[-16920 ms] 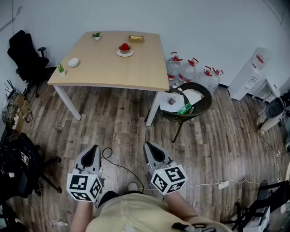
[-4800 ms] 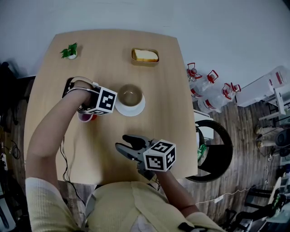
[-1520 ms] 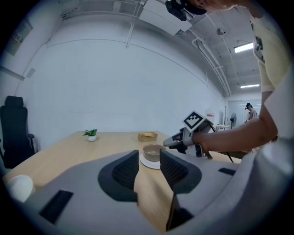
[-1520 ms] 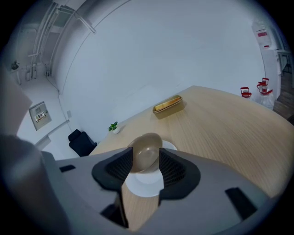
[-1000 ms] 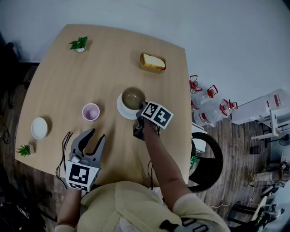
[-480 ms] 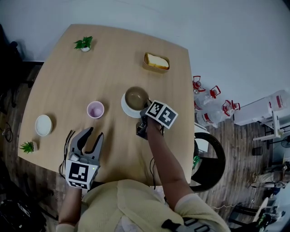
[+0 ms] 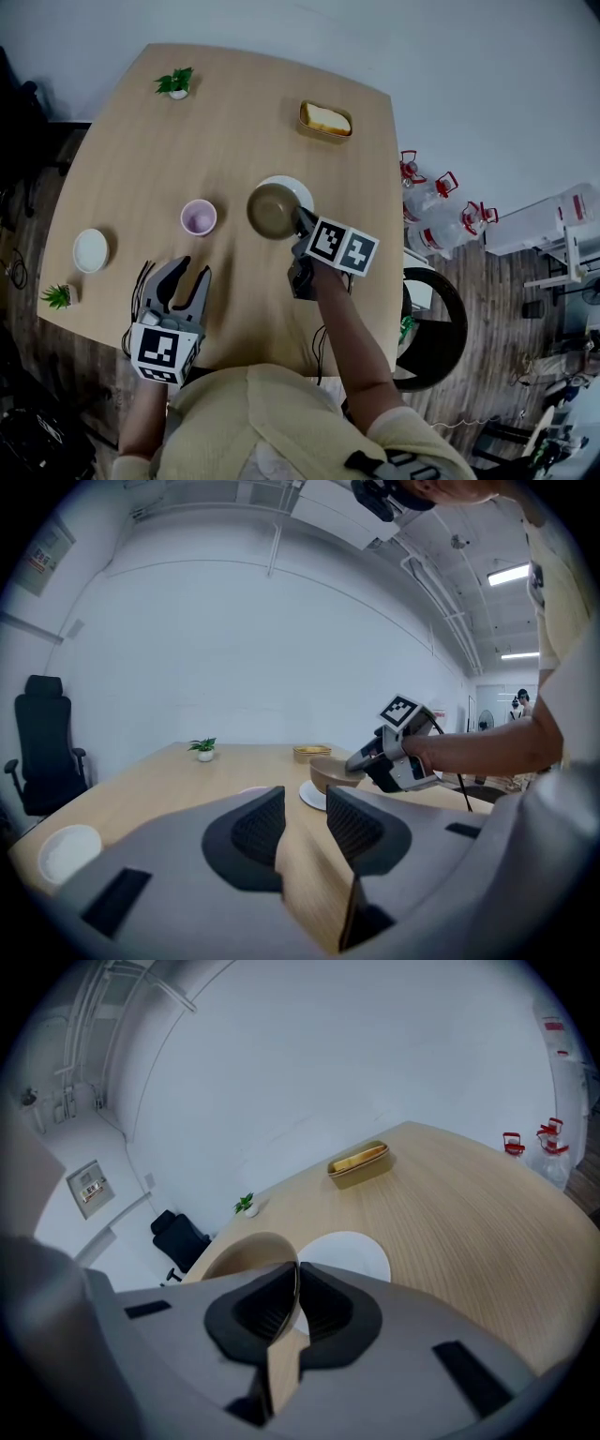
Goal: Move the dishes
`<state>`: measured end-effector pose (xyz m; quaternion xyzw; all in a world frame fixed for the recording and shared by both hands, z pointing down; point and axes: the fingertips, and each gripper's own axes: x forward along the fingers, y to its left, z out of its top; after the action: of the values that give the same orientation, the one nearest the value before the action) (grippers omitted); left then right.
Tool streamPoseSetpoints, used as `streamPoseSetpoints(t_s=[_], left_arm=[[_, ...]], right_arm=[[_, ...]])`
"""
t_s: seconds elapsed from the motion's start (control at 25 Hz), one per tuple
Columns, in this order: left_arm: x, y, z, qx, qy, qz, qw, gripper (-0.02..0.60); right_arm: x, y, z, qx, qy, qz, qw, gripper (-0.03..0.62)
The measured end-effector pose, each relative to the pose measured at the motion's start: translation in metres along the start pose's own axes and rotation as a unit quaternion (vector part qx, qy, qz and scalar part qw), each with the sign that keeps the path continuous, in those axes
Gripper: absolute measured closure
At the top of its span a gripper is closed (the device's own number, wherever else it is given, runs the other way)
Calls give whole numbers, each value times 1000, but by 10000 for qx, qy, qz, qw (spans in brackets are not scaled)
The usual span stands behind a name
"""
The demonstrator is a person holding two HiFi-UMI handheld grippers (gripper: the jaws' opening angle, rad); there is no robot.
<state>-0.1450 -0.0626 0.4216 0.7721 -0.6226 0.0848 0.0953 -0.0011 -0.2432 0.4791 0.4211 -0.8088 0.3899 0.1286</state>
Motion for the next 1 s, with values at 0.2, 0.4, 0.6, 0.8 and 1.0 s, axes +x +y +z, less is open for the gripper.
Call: streamPoseSetpoints(t_s=[0.2,0.4,0.6,0.8,1.0], left_arm=[[-3,2,-7,-36,54,59,10000,440],[-6,4,-9,-77,46,126,9999,440],[-7,5,-15,-229,111,178,9995,440],[-8,8,-19,-248,114,242,9993,440],[-9,15,-20,-231,123,351,9990,440]], right_arm=[[-9,20,-24,-449,315,298,9980,565],[-12,33,-53,-754,676,537,9934,565],[-13,47,-81,-1122,1020,769,9855,565],[-11,62,-105,-1393,1290,962,9771,565],[-10,72,-126,-1609,1475,1072,9700,565]])
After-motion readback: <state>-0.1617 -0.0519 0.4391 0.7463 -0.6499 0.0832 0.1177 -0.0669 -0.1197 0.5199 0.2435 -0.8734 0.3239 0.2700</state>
